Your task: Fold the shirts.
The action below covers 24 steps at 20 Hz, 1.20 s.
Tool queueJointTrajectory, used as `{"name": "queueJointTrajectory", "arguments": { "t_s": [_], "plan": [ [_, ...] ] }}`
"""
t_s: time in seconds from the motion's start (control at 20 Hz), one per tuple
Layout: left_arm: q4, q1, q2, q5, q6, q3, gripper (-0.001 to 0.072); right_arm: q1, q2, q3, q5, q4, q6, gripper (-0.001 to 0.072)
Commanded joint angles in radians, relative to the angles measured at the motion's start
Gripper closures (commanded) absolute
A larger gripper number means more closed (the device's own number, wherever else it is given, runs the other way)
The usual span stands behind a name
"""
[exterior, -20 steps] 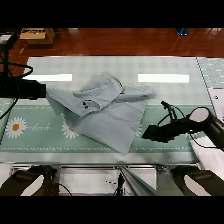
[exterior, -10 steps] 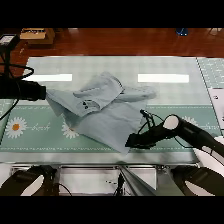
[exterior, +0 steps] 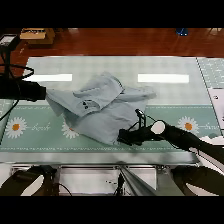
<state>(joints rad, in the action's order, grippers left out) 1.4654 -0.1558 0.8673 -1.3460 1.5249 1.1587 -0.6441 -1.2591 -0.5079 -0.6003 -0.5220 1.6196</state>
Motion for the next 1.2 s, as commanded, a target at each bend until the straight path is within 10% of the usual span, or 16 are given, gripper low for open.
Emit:
{"name": "queueJointTrajectory", "arguments": {
  "t_s": [0.0,0.3,0.5,1.15],
  "plan": [
    [0.000,0.000,-0.006,0.019,-0.014,0.005,0.0689,0.005,0.016,-0.051,0.035,0.055,-0.113,0.0688],
    [0.000,0.030,-0.098,0.302,-0.020,0.251,0.0689,0.191,0.396,-0.333,-0.096,-0.155,-0.197,0.0688],
    [0.000,0.109,-0.115,0.340,0.021,0.433,0.0689,0.450,0.591,-0.613,-0.081,-0.382,-0.013,0.0688],
    [-0.114,0.112,-0.399,0.372,0.051,0.652,0.0690,0.681,0.619,-1.194,-0.330,-0.429,0.001,0.0689]
  ]
}}
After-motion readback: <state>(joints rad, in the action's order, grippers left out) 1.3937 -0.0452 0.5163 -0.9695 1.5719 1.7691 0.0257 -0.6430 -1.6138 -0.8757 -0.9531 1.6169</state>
